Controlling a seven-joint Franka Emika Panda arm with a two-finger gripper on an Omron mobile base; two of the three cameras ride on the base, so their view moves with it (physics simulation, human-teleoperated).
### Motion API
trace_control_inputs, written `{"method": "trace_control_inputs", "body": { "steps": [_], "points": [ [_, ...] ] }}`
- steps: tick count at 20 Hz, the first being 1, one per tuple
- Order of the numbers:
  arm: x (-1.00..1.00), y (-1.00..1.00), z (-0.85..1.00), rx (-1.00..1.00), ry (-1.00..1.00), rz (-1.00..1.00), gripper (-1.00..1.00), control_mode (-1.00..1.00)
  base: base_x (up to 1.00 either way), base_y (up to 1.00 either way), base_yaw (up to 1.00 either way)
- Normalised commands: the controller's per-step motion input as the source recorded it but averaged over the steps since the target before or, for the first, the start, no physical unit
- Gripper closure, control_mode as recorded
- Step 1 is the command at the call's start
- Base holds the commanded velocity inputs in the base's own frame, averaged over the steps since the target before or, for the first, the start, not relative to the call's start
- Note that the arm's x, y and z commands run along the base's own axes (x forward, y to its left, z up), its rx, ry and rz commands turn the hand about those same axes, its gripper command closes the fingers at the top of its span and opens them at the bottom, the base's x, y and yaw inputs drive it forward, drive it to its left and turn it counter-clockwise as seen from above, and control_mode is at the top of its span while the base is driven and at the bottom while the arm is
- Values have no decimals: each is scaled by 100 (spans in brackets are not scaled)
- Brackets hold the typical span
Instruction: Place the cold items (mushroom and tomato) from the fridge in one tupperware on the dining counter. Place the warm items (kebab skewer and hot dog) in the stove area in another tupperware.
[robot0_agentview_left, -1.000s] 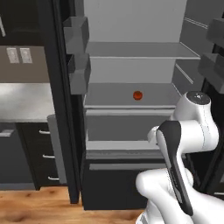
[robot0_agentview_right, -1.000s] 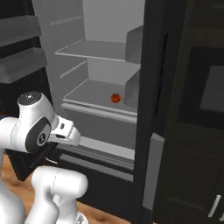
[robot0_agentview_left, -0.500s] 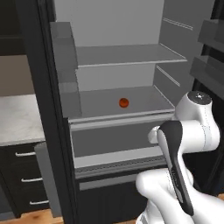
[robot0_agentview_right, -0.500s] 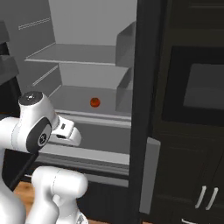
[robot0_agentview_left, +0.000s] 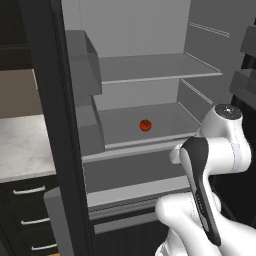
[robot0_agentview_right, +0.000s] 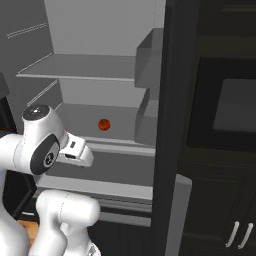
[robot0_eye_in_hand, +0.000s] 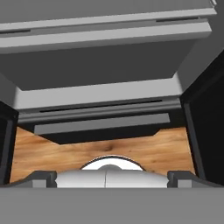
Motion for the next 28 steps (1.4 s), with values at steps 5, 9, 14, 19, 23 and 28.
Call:
{"method": "trace_control_inputs", "body": {
  "steps": [5, 9, 14, 19, 23, 28],
  "points": [
    [42, 15, 18, 0, -13, 0, -100, -100, 0, 0, 0],
    [59, 3, 28, 0, -19, -4, -100, -100, 0, 0, 0],
    [56, 0, 15, 2, -13, -3, -100, -100, 0, 0, 0],
    [58, 4, 16, 1, -5, 0, -100, -100, 0, 0, 0],
    [67, 22, 2, 0, 0, 0, -100, -100, 0, 0, 0],
    [63, 22, -2, -1, 3, 0, -100, -100, 0, 0, 0]
  ]
}}
